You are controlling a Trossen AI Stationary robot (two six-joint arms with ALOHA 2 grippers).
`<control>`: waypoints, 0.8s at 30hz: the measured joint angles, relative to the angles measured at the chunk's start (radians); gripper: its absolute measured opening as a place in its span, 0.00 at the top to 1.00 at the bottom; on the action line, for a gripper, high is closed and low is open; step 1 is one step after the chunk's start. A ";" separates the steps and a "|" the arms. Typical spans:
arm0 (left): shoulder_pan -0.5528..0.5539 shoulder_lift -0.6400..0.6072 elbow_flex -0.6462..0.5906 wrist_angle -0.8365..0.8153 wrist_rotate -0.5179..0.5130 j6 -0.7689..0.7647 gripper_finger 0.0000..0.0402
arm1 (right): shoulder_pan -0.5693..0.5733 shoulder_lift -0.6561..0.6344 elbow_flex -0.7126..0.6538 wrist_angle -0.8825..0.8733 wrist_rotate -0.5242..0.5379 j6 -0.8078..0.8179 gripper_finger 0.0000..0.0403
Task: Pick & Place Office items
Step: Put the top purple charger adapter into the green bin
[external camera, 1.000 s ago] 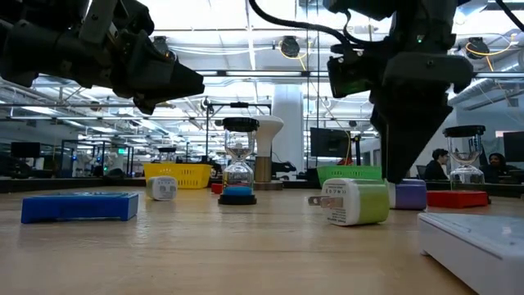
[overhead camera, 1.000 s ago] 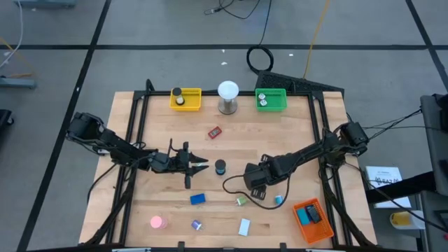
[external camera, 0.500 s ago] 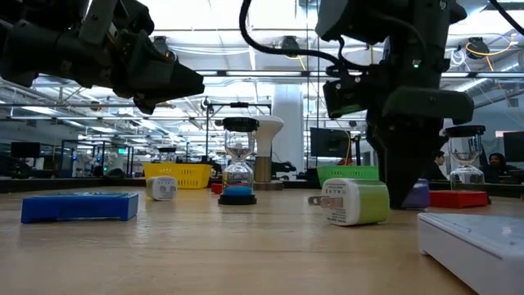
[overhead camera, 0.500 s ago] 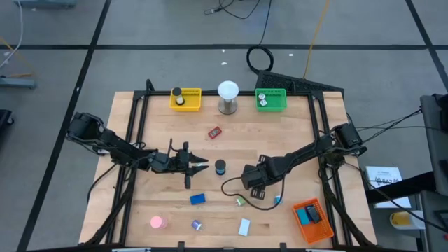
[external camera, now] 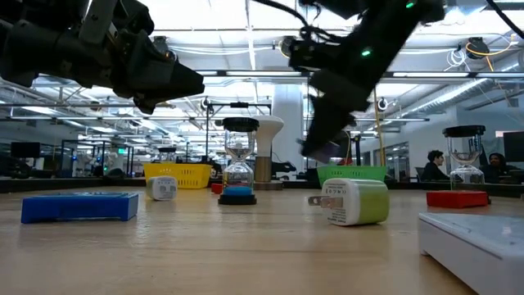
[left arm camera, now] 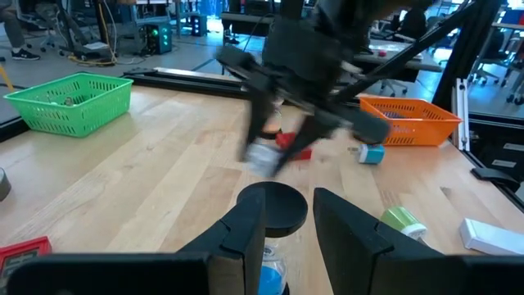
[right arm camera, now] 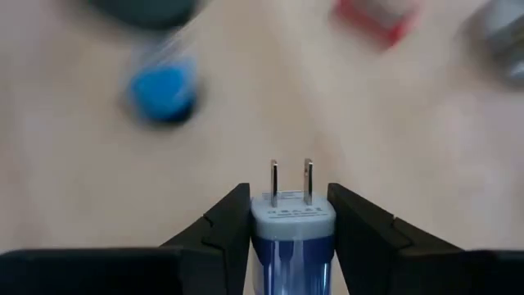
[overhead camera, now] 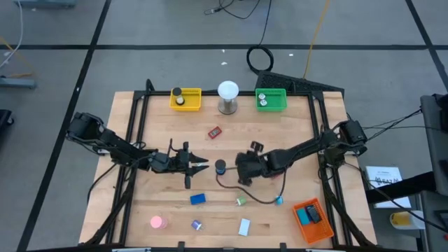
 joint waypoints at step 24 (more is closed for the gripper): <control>0.041 0.000 0.000 -0.021 -0.136 0.022 0.74 | -0.293 0.088 -0.470 1.340 -0.247 -0.316 0.67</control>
